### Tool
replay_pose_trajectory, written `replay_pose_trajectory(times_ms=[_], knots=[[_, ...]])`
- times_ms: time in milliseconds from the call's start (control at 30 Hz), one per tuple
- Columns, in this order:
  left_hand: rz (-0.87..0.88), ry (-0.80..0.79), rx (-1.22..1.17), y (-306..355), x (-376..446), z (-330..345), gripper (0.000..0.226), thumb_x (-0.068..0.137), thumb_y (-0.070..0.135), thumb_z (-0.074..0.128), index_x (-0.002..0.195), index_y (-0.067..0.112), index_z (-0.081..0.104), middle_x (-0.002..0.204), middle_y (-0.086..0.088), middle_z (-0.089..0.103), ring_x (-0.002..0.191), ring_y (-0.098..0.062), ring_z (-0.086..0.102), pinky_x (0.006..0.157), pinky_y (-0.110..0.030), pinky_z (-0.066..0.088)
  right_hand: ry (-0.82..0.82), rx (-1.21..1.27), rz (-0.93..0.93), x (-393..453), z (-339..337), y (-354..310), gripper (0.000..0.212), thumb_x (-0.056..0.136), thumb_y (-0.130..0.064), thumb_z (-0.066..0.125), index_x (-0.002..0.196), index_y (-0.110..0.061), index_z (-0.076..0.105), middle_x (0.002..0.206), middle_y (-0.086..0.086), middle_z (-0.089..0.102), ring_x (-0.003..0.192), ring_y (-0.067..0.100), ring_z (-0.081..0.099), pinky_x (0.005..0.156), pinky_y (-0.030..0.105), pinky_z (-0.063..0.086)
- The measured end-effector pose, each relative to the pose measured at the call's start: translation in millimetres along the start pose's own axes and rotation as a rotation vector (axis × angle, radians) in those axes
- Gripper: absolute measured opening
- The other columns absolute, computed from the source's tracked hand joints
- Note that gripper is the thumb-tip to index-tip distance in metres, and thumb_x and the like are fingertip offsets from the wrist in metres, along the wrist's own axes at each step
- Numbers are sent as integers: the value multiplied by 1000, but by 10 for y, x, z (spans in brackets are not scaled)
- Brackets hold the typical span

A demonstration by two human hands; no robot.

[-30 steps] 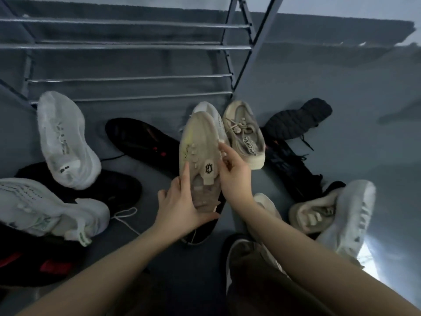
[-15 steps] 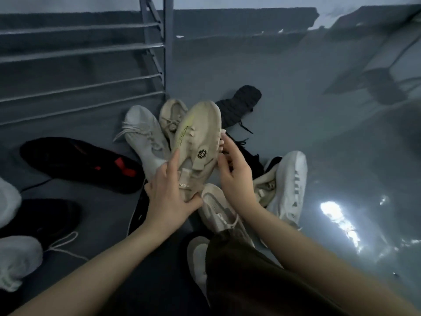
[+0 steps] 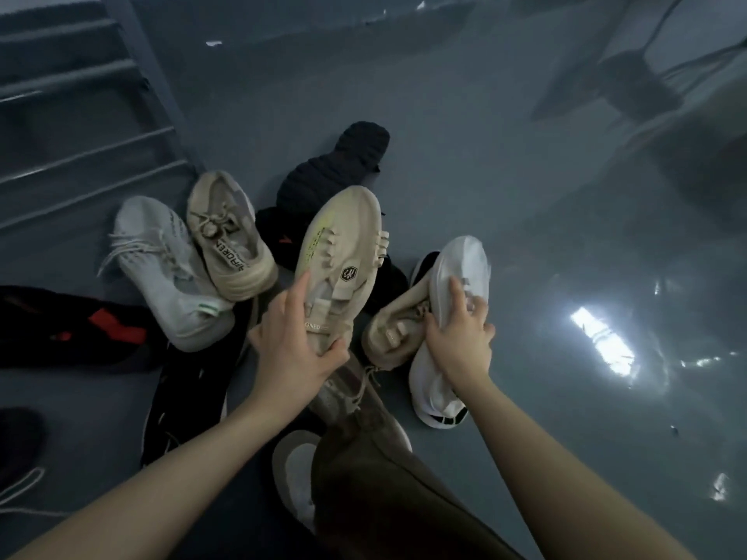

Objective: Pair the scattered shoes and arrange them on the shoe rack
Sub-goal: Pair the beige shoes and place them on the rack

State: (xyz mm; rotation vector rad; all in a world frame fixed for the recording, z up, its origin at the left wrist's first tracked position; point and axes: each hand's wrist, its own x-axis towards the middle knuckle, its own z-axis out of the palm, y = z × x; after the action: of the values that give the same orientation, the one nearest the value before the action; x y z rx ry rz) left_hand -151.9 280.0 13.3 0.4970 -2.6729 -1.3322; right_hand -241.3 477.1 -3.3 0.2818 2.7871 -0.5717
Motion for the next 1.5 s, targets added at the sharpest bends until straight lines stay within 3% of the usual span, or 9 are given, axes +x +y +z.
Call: replay_pose_trajectory(times_ms=[233,533,800,900,1000,1067,1200,1267,1500], knots=[[32,64,23,51,12,-18,90,68,27,74,141,31,21,134,2,39,123,-11,33,100,-40,15,232,45,-250,103,-226,-268,56,87,-37,50,137,-44,25,148,7,24,130,41,26,94,55,39],[-49,190,97,-168,29,-389,90,68,24,76,140,22,22,136,-7,37,127,-22,33,108,-50,26,-20,250,-271,221,76,-813,48,93,-48,39,139,-32,37,152,6,26,134,32,33,105,53,34],[-89,59,186,-319,-12,-237,107,65,35,78,145,21,9,144,-8,35,132,-25,32,106,-50,23,-129,83,-200,-297,365,-333,64,83,-74,21,142,-52,6,159,2,6,145,25,-6,111,56,-7],[-59,57,186,-347,-23,-245,102,67,30,78,145,20,12,143,-7,35,133,-24,32,107,-49,23,-150,82,-359,-440,454,-450,60,87,-67,11,143,-46,19,159,0,13,145,9,0,109,44,-13],[-72,114,97,-307,25,-294,93,67,26,76,142,21,20,139,-5,39,129,-22,35,108,-51,24,-64,127,-440,-462,382,-388,54,92,-58,11,143,-44,24,148,-6,39,137,3,26,108,42,1],[-78,152,18,-278,35,-324,88,68,22,75,140,21,24,135,-1,41,126,-19,36,106,-56,27,64,162,-367,-388,315,-292,53,93,-52,15,144,-40,20,136,-7,49,129,8,36,105,38,9],[-6,175,-57,-150,47,-247,88,67,14,78,137,24,26,127,9,33,121,-10,32,104,-57,30,129,121,48,-238,353,-164,62,95,-50,28,148,-29,3,156,14,10,139,33,17,111,49,10],[40,138,-46,-39,85,-119,86,68,19,78,135,26,26,127,9,33,120,-9,32,105,-49,29,84,141,182,-170,365,-131,69,94,-53,32,148,-22,2,155,20,9,139,37,15,111,50,10],[5,-86,124,58,256,223,100,66,47,72,144,24,13,139,-7,32,126,-26,35,102,-49,30,102,287,122,-74,420,31,65,92,-41,51,145,-28,16,150,16,22,128,38,34,107,48,18]])
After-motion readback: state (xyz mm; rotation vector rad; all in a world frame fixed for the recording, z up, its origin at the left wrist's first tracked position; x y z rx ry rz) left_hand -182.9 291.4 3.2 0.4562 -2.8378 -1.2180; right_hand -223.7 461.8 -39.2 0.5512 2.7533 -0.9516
